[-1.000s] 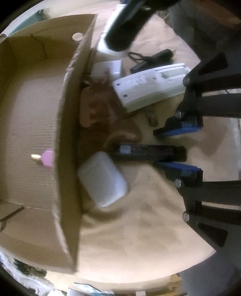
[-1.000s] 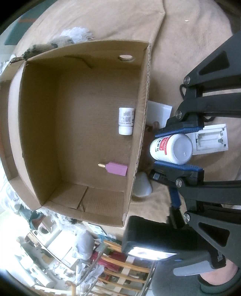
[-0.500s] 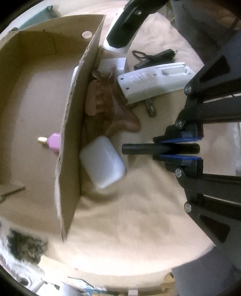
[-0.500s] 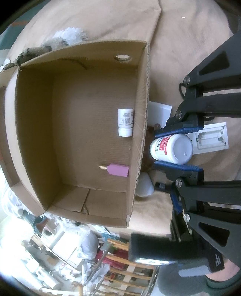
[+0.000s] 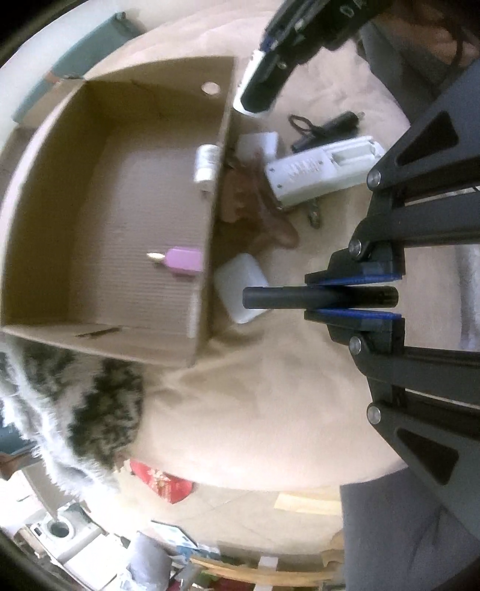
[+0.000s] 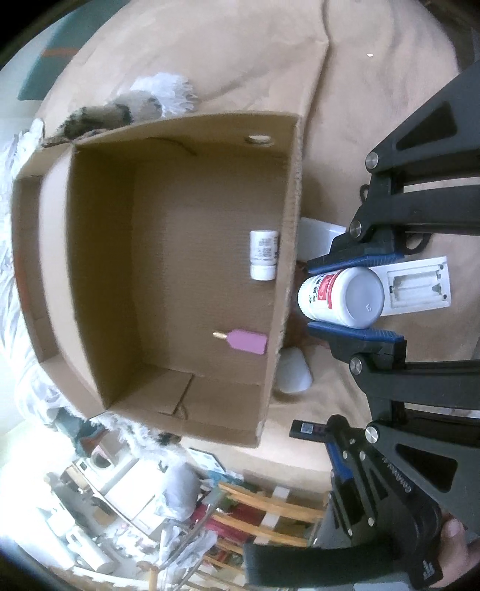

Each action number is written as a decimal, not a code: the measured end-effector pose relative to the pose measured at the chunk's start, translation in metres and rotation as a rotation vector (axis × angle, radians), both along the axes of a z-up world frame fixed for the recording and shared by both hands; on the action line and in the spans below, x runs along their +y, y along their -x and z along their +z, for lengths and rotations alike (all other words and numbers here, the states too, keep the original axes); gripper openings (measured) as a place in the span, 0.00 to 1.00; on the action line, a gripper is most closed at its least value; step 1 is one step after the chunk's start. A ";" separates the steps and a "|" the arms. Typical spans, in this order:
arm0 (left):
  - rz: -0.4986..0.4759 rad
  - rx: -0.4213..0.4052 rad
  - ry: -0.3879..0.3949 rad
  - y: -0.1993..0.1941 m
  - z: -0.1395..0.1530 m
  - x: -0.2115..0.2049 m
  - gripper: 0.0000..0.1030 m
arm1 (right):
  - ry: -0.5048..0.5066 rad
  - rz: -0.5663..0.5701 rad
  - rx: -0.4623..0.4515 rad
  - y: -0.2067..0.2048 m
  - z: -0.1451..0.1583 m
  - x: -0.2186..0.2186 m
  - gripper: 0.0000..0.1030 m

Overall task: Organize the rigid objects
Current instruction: 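Lower flashlight into box with left tool while right tool drops pill bottle inside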

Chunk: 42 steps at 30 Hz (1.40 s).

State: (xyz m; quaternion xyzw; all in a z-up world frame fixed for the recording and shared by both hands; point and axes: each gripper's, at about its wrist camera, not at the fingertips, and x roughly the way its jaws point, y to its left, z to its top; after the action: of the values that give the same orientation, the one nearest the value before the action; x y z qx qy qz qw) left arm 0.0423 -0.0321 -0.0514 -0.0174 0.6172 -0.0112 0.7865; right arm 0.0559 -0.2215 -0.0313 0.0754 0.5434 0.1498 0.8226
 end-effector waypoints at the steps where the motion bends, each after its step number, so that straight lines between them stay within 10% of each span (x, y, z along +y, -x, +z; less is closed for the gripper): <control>1: 0.002 -0.012 0.001 0.011 0.010 -0.002 0.10 | -0.007 -0.004 -0.007 0.000 0.002 -0.001 0.27; 9: -0.015 -0.114 -0.016 -0.025 0.053 -0.009 0.10 | -0.032 -0.016 -0.059 -0.015 0.013 -0.003 0.27; 24: -0.006 -0.120 -0.007 -0.114 0.021 -0.016 0.10 | 0.026 -0.026 -0.073 -0.086 0.012 -0.012 0.27; 42: -0.057 -0.161 -0.063 -0.115 -0.022 -0.039 0.10 | 0.053 0.005 0.067 -0.114 -0.036 0.009 0.27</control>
State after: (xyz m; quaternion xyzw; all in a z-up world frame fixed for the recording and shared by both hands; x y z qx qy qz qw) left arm 0.1575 -0.0708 -0.0737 0.0258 0.5525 -0.0156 0.8330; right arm 0.1697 -0.2122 -0.0676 0.0573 0.5745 0.1347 0.8053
